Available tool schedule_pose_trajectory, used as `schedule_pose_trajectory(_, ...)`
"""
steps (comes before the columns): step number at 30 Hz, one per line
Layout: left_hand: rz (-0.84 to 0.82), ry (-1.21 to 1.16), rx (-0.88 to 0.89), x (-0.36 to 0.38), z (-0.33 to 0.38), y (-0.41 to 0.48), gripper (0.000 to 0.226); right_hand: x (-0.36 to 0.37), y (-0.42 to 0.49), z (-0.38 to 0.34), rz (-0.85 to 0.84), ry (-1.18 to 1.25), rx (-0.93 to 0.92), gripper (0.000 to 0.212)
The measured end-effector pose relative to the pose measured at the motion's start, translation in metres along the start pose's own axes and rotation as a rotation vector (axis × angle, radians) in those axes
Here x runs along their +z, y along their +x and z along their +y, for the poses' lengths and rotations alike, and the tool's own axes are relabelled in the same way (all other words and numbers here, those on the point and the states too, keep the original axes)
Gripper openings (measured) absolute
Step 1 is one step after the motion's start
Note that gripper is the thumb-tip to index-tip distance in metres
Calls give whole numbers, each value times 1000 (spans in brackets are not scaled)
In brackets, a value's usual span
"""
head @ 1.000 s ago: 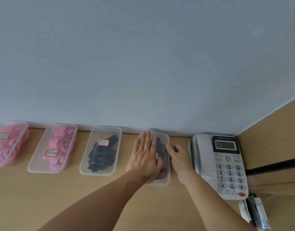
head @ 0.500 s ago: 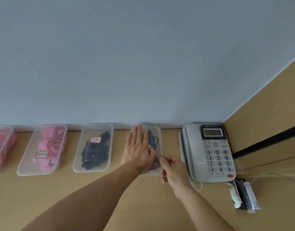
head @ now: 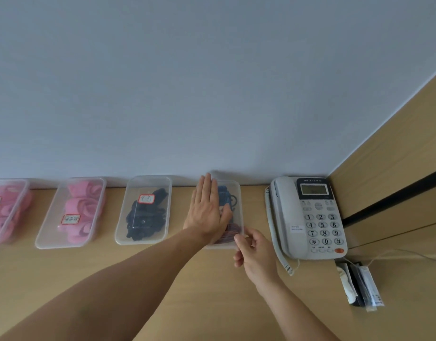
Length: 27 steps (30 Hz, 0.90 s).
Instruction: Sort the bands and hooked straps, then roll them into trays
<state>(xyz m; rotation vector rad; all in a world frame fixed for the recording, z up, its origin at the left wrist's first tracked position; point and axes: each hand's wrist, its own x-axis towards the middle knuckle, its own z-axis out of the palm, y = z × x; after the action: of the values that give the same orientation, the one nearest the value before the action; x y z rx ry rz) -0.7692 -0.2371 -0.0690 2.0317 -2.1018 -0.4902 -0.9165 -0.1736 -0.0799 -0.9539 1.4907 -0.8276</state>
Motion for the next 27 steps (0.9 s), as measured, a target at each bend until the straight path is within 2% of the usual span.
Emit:
schedule_pose_trajectory(5,-18,137,3,0,0,-15,84,1,6,-6,-3,-115,-19,13)
schedule_pose_trajectory(8,-77,125,-26,9,-4,-22,87,2,16,-10,-2,-148,-2,19)
schedule_pose_trajectory(24,11,104,-52,9,-8,-12,76,4,41,-16,64,-464,-198,15)
schedule_pose_trajectory(27,-35,91,-41,8,-9,-10,75,3,44,-17,57,-495,-183,12)
